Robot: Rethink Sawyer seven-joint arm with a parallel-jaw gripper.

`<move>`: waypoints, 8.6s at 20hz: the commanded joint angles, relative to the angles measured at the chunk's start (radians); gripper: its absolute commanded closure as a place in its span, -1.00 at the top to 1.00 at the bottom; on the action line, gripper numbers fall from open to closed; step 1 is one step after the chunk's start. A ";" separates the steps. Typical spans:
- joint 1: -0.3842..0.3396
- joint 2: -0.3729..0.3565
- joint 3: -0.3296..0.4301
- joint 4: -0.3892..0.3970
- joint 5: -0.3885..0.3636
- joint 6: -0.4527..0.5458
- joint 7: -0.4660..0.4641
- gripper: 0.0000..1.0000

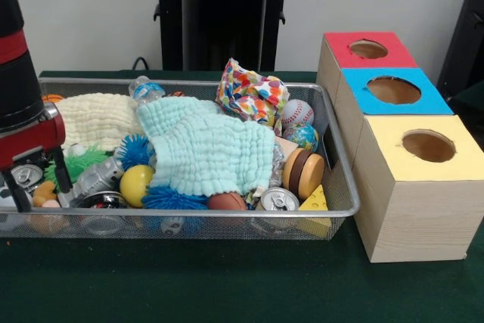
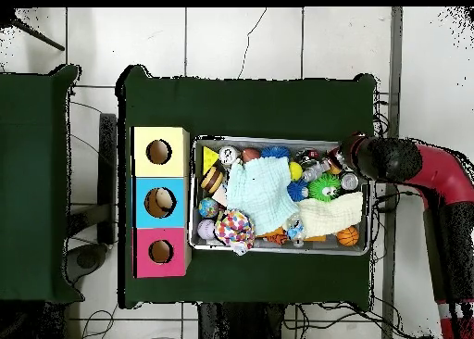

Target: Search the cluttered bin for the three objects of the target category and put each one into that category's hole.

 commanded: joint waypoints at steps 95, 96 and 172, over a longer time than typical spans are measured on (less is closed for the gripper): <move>-0.104 -0.089 -0.077 0.336 -0.216 -0.209 -0.256 1.00; -0.100 -0.081 -0.076 0.338 -0.219 -0.216 -0.238 1.00; -0.048 -0.112 -0.030 0.222 -0.053 -0.089 -0.400 1.00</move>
